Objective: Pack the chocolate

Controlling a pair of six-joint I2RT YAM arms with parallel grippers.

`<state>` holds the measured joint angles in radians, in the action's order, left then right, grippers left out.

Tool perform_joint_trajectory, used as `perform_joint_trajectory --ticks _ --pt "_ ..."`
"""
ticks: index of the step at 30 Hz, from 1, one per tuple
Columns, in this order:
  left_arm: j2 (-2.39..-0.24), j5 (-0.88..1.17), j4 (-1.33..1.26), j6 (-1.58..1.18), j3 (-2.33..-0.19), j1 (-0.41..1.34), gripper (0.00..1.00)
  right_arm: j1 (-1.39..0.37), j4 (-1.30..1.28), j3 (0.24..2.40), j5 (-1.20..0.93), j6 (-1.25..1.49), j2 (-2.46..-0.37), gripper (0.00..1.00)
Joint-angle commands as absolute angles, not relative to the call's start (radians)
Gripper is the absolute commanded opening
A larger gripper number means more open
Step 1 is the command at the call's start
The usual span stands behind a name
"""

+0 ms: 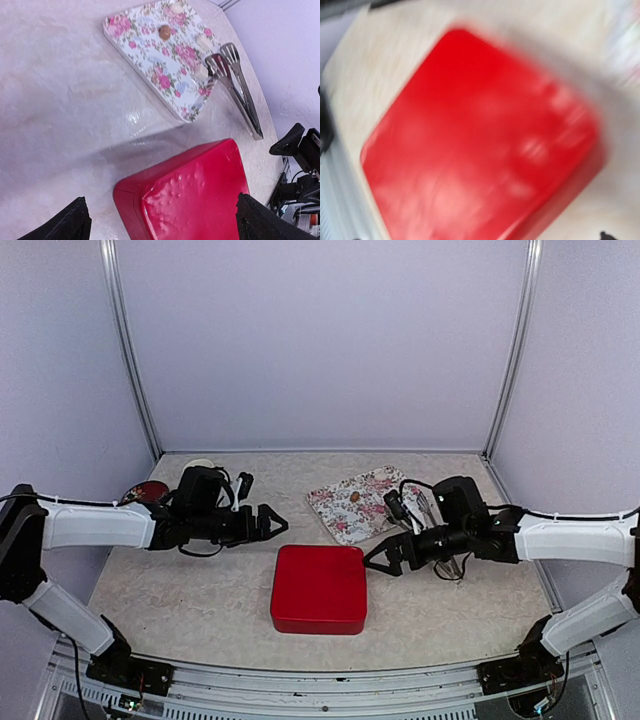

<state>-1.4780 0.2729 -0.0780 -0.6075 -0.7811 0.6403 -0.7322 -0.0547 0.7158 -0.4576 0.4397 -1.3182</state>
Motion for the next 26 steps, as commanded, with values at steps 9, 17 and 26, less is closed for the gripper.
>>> perform_joint_trajectory --ticks 9,17,26 --pt "-1.222 -0.047 0.072 -0.529 -0.851 0.498 0.99 -0.610 -0.002 0.716 0.059 0.452 -1.101 1.00" --pt "-1.135 -0.136 0.069 -0.551 -0.746 0.449 0.99 -0.535 0.156 0.499 0.132 0.529 -0.974 1.00" --pt "-1.112 -0.126 0.002 -0.579 -0.637 0.449 0.99 -0.525 0.197 0.422 0.111 0.568 -0.978 1.00"
